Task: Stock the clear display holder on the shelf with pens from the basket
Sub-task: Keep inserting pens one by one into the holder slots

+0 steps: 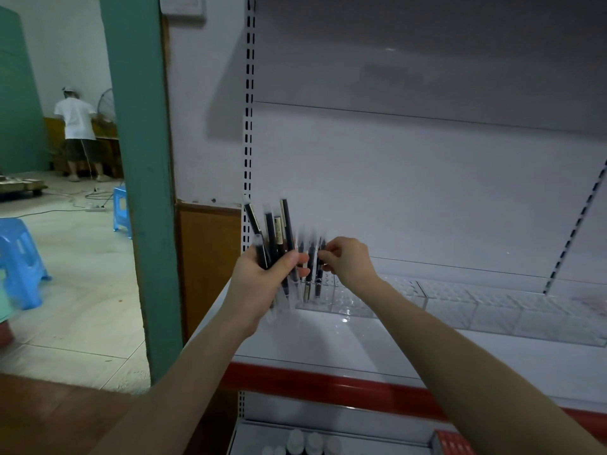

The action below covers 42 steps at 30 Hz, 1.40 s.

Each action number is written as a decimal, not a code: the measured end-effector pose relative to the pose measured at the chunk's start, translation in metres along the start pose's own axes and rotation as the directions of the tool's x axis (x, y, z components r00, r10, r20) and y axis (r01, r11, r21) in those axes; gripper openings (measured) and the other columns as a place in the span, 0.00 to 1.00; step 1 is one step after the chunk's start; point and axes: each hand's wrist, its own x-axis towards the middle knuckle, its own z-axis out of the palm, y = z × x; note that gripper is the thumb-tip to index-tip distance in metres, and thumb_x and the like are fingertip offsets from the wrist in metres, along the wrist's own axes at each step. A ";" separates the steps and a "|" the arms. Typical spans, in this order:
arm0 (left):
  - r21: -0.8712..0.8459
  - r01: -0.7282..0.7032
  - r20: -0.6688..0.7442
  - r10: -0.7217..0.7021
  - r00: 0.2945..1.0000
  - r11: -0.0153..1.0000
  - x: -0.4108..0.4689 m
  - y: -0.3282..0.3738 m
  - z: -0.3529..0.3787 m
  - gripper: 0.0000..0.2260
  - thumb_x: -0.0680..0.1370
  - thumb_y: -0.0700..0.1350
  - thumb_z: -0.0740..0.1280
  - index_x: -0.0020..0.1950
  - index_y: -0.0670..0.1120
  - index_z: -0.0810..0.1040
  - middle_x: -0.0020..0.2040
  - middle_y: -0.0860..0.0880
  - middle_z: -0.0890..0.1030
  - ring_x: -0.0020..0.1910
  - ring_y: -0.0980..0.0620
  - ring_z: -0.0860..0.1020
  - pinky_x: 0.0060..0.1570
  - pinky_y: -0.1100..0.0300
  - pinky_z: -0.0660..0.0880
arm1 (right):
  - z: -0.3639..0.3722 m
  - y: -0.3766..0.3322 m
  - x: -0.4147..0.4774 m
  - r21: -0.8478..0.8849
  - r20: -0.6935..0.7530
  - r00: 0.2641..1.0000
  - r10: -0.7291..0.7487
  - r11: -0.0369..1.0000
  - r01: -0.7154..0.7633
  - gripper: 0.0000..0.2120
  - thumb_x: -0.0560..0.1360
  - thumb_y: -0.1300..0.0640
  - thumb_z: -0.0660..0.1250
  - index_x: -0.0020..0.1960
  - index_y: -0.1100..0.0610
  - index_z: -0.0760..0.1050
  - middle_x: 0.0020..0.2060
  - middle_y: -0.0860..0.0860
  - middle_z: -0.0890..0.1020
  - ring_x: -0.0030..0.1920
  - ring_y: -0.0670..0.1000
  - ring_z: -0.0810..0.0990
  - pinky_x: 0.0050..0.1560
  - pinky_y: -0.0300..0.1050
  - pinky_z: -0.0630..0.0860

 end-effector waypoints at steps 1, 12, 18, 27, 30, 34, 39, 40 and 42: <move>0.002 0.002 0.004 -0.002 1.000 1.000 -0.001 0.000 0.000 0.05 0.76 0.40 0.66 0.50 0.44 0.79 0.45 0.49 0.84 0.44 0.52 0.83 0.45 0.61 0.80 | 0.002 0.001 -0.001 -0.003 0.006 1.000 0.008 1.000 -0.008 0.10 0.77 0.61 0.65 0.52 0.68 0.77 0.46 0.62 0.83 0.45 0.57 0.83 0.49 0.46 0.78; -0.036 0.030 0.079 -0.027 0.997 0.999 -0.012 0.002 0.009 0.06 0.75 0.39 0.67 0.44 0.48 0.81 0.39 0.47 0.84 0.45 0.47 0.83 0.48 0.55 0.78 | -0.045 -0.044 -0.056 0.498 -0.055 0.995 -0.083 0.862 0.099 0.04 0.75 0.54 0.66 0.47 0.53 0.77 0.38 0.48 0.83 0.39 0.43 0.82 0.42 0.39 0.79; -0.042 0.062 0.122 -0.056 0.991 0.997 -0.024 0.006 0.020 0.07 0.75 0.40 0.67 0.52 0.46 0.81 0.45 0.46 0.85 0.48 0.49 0.82 0.52 0.53 0.77 | -0.058 -0.048 -0.065 0.532 -0.023 0.998 -0.063 0.844 0.066 0.03 0.73 0.60 0.69 0.45 0.54 0.77 0.35 0.49 0.82 0.33 0.40 0.80 0.36 0.34 0.77; -0.098 0.069 0.203 -0.048 0.978 0.993 -0.040 0.015 0.021 0.05 0.76 0.36 0.65 0.50 0.43 0.78 0.36 0.47 0.84 0.36 0.52 0.82 0.38 0.58 0.80 | -0.059 -0.030 -0.061 0.605 -0.147 0.987 0.062 0.795 0.040 0.10 0.76 0.60 0.65 0.56 0.64 0.76 0.39 0.52 0.82 0.35 0.43 0.81 0.37 0.33 0.78; -0.124 0.072 0.200 -0.046 0.979 0.990 -0.037 0.018 0.019 0.05 0.76 0.35 0.64 0.50 0.42 0.78 0.35 0.45 0.82 0.35 0.52 0.81 0.36 0.58 0.79 | -0.052 -0.014 -0.068 0.103 -0.411 0.860 -0.302 0.922 0.373 0.13 0.76 0.62 0.64 0.61 0.58 0.74 0.47 0.51 0.78 0.40 0.42 0.77 0.44 0.30 0.75; -0.113 0.069 0.216 -0.044 0.975 0.991 -0.034 0.020 0.019 0.07 0.77 0.38 0.64 0.53 0.42 0.78 0.35 0.45 0.81 0.32 0.53 0.79 0.34 0.60 0.77 | -0.040 0.007 -0.070 -0.360 -0.208 0.636 -0.744 0.662 0.657 0.12 0.74 0.56 0.61 0.54 0.57 0.77 0.52 0.58 0.77 0.47 0.47 0.74 0.46 0.37 0.73; -0.122 0.103 0.156 -0.084 0.984 0.987 -0.031 0.018 0.016 0.06 0.78 0.39 0.62 0.53 0.42 0.76 0.42 0.42 0.83 0.35 0.49 0.82 0.39 0.54 0.80 | -0.042 0.003 -0.056 -0.326 -0.234 0.647 -0.726 0.686 0.651 0.12 0.73 0.56 0.64 0.47 0.63 0.81 0.42 0.57 0.81 0.43 0.48 0.75 0.43 0.40 0.73; -0.120 0.104 0.125 -0.088 0.988 0.987 -0.030 0.016 0.013 0.05 0.78 0.39 0.62 0.52 0.43 0.76 0.42 0.42 0.83 0.36 0.48 0.83 0.43 0.50 0.80 | -0.043 0.000 -0.053 -0.246 -0.269 0.704 -0.658 0.753 0.610 0.10 0.73 0.57 0.66 0.47 0.63 0.81 0.40 0.56 0.82 0.42 0.47 0.75 0.43 0.41 0.73; -0.103 0.102 0.071 -0.095 0.993 0.989 -0.027 0.012 0.006 0.04 0.78 0.40 0.62 0.50 0.44 0.76 0.44 0.42 0.83 0.41 0.46 0.84 0.46 0.47 0.79 | -0.046 -0.006 -0.046 -0.041 -0.315 0.842 -0.437 0.893 0.448 0.07 0.74 0.61 0.68 0.50 0.63 0.80 0.40 0.53 0.81 0.40 0.46 0.76 0.44 0.35 0.74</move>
